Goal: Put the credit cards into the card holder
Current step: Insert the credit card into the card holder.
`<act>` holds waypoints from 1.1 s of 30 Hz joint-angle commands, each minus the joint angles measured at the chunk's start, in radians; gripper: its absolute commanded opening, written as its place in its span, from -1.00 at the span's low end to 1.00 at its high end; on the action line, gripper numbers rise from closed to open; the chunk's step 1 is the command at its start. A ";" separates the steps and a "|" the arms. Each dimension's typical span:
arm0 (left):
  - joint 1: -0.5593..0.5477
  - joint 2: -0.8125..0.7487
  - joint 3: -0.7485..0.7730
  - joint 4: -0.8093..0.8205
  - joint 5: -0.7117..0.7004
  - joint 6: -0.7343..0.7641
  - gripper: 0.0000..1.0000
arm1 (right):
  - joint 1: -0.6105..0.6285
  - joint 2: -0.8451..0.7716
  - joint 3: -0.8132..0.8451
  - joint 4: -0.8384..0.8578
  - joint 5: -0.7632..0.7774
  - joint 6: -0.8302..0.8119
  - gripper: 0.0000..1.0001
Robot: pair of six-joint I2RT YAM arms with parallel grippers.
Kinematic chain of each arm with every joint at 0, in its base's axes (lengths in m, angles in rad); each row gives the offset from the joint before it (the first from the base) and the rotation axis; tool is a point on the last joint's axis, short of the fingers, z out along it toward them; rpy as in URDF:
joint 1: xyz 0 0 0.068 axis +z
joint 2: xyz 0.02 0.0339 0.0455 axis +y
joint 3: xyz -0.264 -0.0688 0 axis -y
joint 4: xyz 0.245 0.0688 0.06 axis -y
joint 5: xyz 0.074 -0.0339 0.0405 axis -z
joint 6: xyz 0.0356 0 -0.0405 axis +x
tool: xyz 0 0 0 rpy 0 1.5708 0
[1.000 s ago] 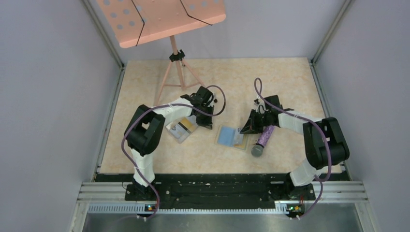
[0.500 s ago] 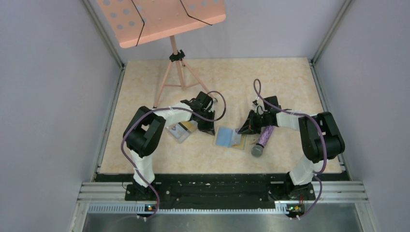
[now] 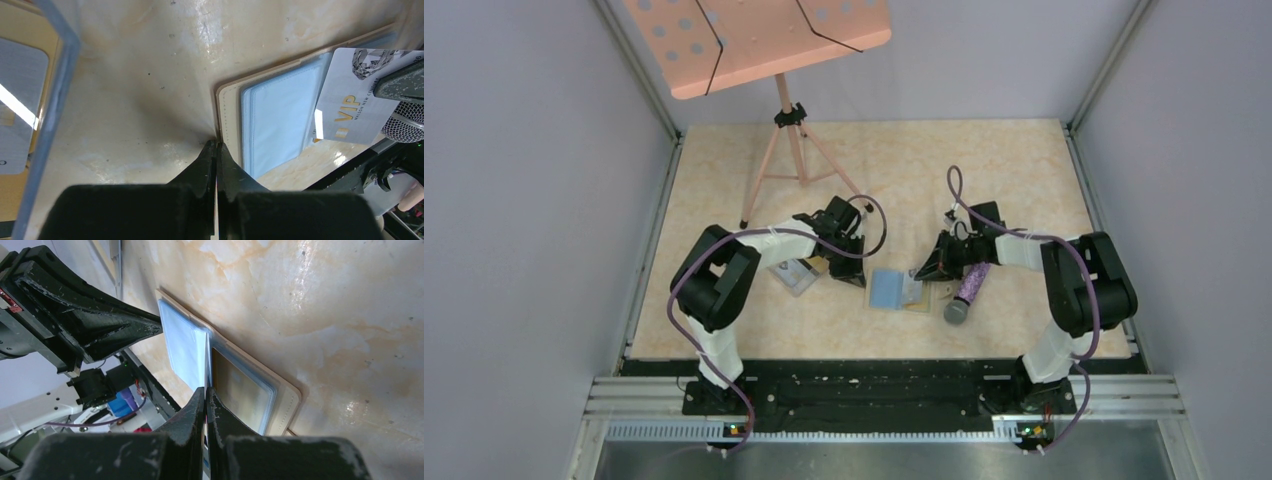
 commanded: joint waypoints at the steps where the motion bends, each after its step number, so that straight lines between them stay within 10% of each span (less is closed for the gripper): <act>1: -0.009 -0.014 -0.042 -0.051 -0.036 -0.005 -1.00 | -0.004 -0.050 0.033 -0.074 0.049 -0.071 -1.00; 33: -0.012 0.002 -0.033 -0.062 -0.022 -0.004 -1.00 | 0.024 0.027 0.004 0.030 0.008 -0.026 -1.00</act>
